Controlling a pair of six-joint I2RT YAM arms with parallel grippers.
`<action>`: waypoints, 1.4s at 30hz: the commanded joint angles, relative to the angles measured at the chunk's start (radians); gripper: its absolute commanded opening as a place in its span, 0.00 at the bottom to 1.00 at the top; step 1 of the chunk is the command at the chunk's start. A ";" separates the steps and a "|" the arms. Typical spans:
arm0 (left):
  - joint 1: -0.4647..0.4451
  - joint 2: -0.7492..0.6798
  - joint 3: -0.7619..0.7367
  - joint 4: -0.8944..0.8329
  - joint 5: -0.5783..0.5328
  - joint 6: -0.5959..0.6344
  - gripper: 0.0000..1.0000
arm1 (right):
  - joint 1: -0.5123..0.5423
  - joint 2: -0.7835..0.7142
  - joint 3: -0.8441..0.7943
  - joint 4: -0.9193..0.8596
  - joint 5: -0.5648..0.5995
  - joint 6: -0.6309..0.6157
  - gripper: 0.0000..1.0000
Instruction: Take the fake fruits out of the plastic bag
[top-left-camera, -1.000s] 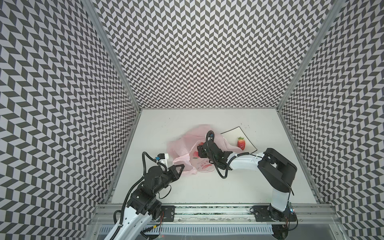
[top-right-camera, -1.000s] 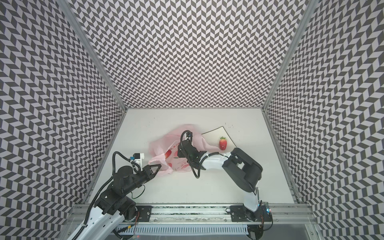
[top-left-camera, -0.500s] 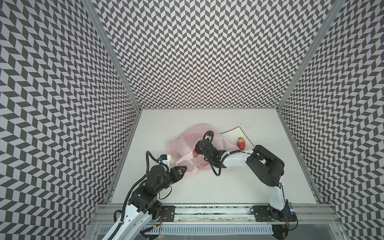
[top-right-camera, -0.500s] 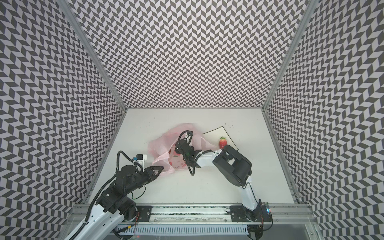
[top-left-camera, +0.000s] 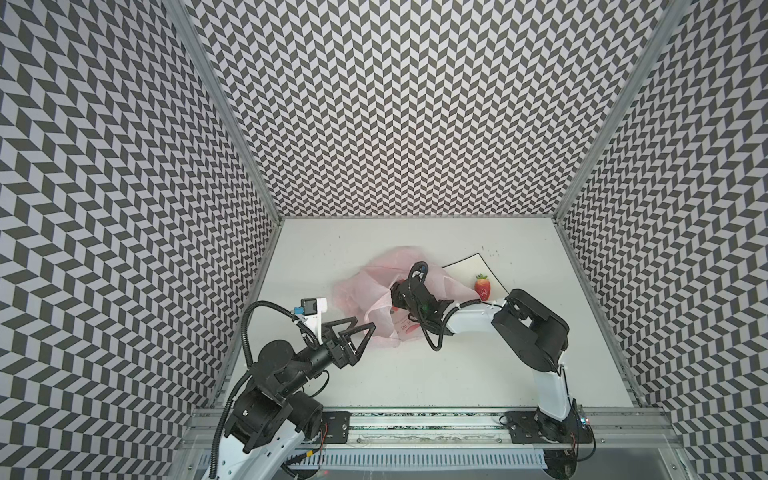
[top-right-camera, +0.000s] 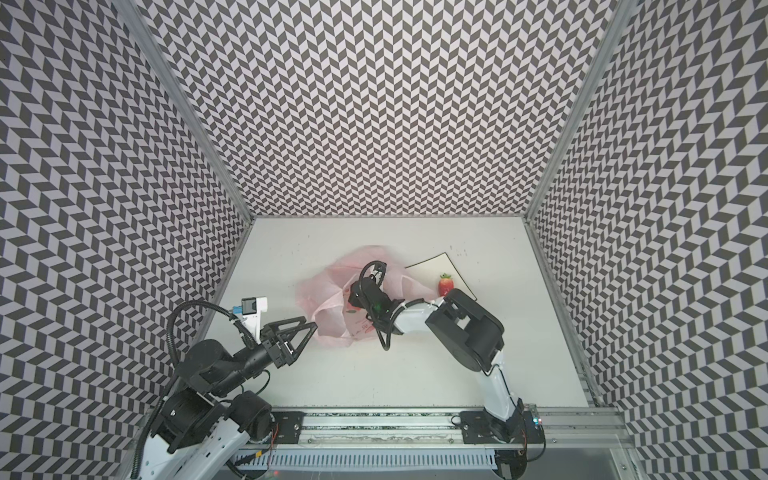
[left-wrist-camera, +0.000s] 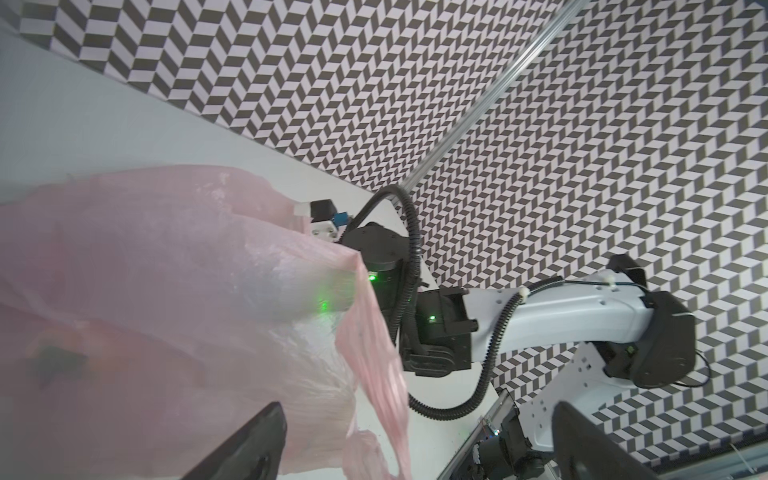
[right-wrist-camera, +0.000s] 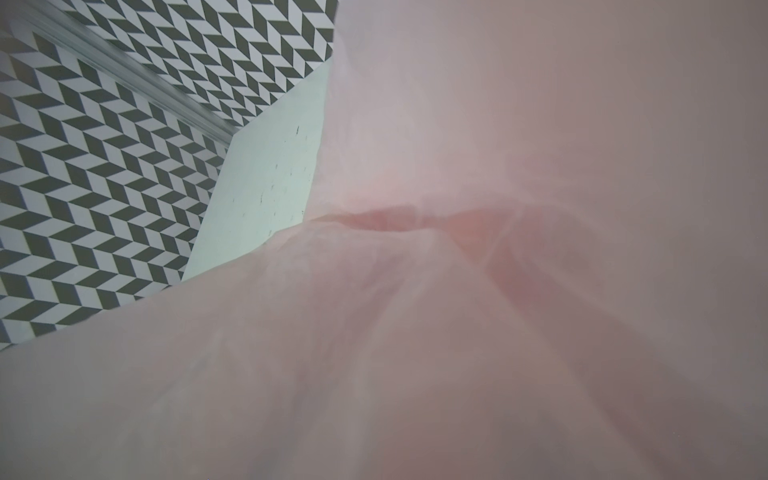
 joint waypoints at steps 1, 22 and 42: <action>-0.003 0.005 0.047 -0.012 -0.115 0.016 1.00 | -0.009 0.022 -0.004 0.048 -0.048 0.018 0.63; 0.470 1.032 0.178 0.429 0.016 -0.352 1.00 | -0.008 0.000 -0.025 0.089 -0.124 -0.006 0.61; 0.470 1.198 0.168 0.424 -0.074 -0.300 0.68 | -0.008 -0.040 -0.062 0.078 -0.098 -0.029 0.61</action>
